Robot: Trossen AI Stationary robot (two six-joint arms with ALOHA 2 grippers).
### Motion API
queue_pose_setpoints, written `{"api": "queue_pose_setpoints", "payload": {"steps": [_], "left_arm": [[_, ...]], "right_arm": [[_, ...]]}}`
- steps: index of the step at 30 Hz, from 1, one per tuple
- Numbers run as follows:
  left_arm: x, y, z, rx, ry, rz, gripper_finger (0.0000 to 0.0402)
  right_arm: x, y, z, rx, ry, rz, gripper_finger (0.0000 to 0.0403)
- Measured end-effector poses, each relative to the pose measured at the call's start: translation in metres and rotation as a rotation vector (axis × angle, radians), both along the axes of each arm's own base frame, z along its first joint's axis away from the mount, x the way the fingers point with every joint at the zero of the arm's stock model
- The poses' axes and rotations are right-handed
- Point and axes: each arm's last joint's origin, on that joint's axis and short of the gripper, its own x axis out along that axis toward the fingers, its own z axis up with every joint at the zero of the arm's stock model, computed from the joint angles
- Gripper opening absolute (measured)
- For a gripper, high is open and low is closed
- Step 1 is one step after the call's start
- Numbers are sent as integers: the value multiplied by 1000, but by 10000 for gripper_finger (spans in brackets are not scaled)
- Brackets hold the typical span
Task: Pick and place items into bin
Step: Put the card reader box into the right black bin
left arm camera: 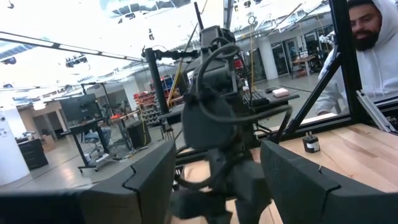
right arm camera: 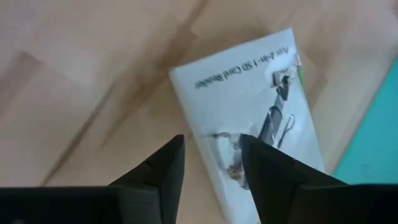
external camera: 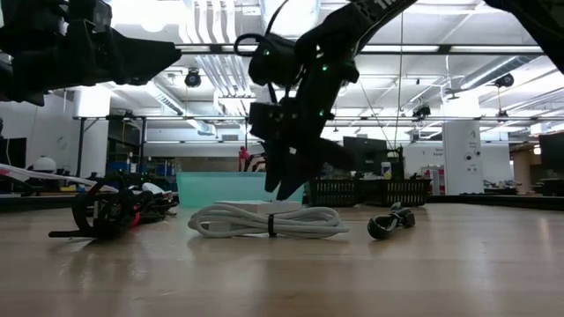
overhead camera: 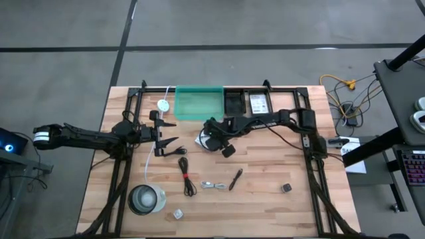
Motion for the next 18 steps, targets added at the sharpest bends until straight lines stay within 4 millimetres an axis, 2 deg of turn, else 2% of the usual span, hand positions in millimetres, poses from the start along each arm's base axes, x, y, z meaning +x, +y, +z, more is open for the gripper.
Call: {"api": "queue_pose_setpoints", "payload": {"steps": [9,18], "left_arm": [[0,0,0,0,0,0,219],[0,0,0,0,0,0,219]], "right_arm": [[7,-1,-13,-19,23,48,134],[1,-7,-15,-14,87,42,115]]}}
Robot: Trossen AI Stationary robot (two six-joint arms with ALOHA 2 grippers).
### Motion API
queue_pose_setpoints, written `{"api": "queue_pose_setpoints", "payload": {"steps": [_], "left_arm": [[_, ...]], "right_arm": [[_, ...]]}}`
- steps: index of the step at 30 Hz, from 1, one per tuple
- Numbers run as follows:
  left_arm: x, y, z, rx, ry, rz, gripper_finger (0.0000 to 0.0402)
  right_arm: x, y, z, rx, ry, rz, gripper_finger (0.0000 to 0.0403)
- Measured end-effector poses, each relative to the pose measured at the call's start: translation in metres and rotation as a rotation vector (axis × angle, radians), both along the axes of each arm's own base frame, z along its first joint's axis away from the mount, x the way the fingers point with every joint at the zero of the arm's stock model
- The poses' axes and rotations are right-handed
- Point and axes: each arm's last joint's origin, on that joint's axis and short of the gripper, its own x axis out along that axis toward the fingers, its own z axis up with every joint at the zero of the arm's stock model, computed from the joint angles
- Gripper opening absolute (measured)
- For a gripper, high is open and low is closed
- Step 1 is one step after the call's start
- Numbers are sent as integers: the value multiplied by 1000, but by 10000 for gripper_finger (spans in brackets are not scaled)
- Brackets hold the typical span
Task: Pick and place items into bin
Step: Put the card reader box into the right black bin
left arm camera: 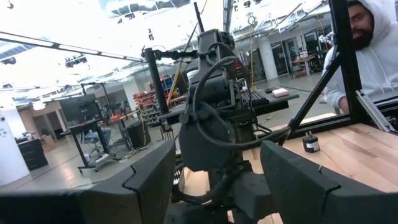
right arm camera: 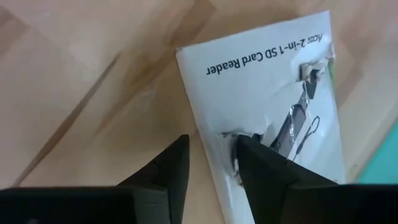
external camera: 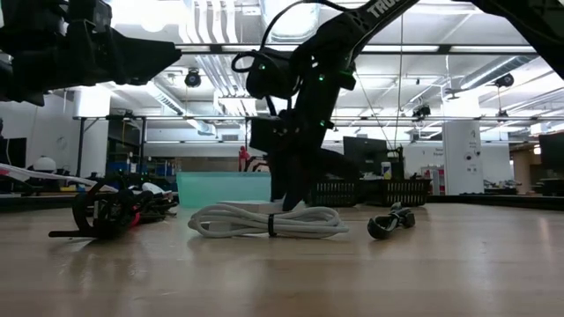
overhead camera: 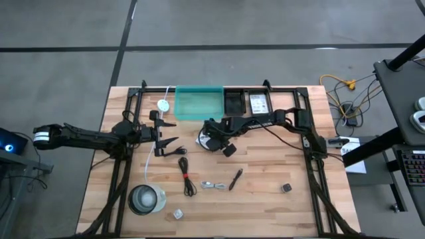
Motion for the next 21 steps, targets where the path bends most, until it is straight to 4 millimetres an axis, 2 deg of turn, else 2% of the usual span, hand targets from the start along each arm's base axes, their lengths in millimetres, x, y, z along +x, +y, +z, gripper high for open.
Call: {"api": "queue_pose_setpoints", "payload": {"steps": [6,12,18,21], "left_arm": [[0,0,0,0,0,0,219],[0,0,0,0,0,0,219],[0,0,0,0,0,0,219],[0,0,0,0,0,0,219]], "right_arm": [[-3,-5,-5,11,45,-28,82],[-7,-5,-4,40,80,-107,20],[-7,-4,6,75,122,-214,13],[-6,-4,26,91,99,-266,12]]}}
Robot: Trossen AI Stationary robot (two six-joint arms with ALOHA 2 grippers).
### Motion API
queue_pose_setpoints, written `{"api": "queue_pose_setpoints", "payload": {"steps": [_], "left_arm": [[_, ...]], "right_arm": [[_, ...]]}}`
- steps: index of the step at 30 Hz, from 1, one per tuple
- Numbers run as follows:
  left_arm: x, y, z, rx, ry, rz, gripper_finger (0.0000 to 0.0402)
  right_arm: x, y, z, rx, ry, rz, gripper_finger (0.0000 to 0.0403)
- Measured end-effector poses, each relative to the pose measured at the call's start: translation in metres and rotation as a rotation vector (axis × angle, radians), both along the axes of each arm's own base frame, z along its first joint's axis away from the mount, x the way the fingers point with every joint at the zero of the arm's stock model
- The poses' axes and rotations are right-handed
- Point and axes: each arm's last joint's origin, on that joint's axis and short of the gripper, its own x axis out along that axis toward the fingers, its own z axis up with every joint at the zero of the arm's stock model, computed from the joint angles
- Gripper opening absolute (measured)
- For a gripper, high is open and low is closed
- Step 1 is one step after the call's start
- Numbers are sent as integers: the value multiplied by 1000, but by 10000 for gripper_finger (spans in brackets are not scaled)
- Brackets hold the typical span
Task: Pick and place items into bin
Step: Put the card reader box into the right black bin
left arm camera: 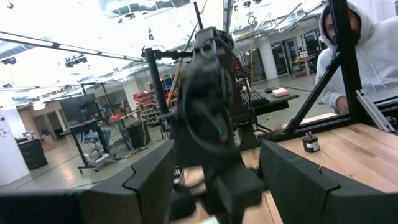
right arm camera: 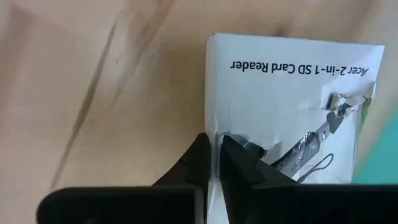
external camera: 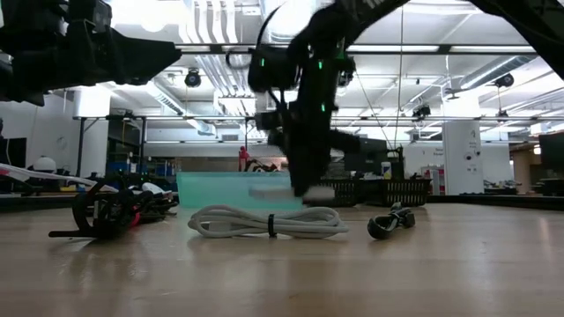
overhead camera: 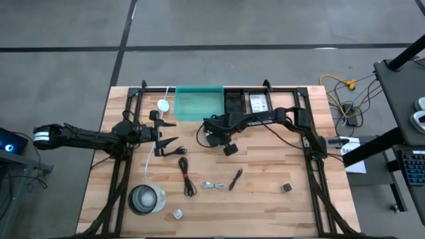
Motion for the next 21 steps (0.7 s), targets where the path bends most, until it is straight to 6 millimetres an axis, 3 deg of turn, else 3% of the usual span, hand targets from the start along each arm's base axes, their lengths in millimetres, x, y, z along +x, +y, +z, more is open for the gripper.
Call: {"api": "queue_pose_setpoints", "payload": {"steps": [7,12,21], "left_arm": [[0,0,0,0,0,0,219],[0,0,0,0,0,0,219],[0,0,0,0,-1,0,219]], "right_arm": [[-3,-5,68,16,-150,-129,12],[-22,-31,116,114,-310,-510,12],[-67,-83,146,192,-420,-1055,11]]}}
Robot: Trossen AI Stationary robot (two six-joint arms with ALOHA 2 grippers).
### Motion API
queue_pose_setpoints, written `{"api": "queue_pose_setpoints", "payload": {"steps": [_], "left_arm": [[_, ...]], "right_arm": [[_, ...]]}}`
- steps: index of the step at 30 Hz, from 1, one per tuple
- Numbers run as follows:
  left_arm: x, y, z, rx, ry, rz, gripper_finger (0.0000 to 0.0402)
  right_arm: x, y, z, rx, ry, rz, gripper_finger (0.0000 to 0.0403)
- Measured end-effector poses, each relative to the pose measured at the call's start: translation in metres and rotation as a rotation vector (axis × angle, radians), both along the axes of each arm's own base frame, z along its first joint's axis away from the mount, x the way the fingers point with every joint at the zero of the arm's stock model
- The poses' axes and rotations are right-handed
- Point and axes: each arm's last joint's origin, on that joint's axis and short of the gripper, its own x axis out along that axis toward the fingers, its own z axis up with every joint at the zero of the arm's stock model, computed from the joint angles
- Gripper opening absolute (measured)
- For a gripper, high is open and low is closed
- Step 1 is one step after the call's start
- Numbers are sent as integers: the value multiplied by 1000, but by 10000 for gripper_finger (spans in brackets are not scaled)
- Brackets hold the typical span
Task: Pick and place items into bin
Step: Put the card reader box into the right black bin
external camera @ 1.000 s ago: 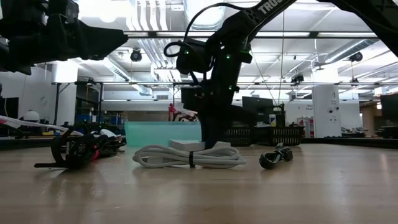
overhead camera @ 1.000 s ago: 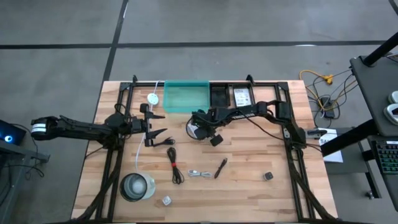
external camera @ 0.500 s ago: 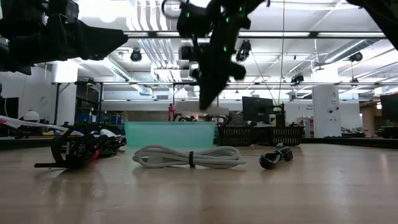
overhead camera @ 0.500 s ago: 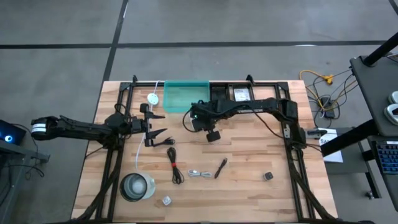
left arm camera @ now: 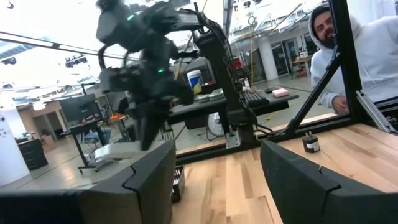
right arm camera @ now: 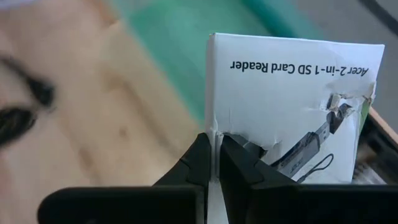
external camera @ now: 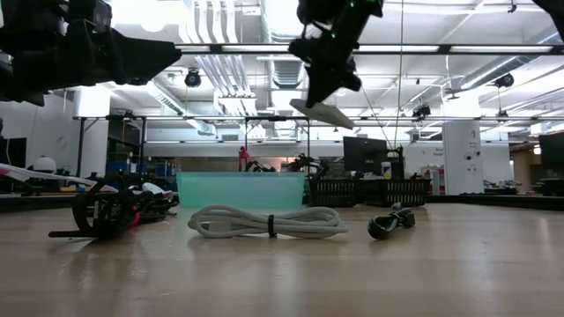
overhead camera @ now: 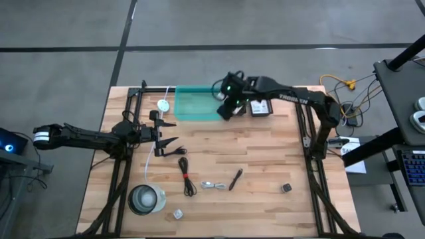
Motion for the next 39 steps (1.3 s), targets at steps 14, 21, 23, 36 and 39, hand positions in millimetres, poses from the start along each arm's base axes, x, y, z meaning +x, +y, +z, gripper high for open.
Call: {"api": "queue_pose_setpoints", "payload": {"steps": [14,21,23,36,39], "left_arm": [[0,0,0,0,0,0,219],[0,0,0,0,0,0,219],[0,0,0,0,0,0,219],[0,0,0,0,0,0,219],[0,0,0,0,0,0,219]], "right_arm": [[-60,-89,-21,143,117,-420,11],[-71,-102,-33,210,149,-540,11],[-72,-104,-38,225,157,-561,11],[-78,-104,-82,302,283,-588,11],[-79,-105,-91,314,304,-597,11]]}}
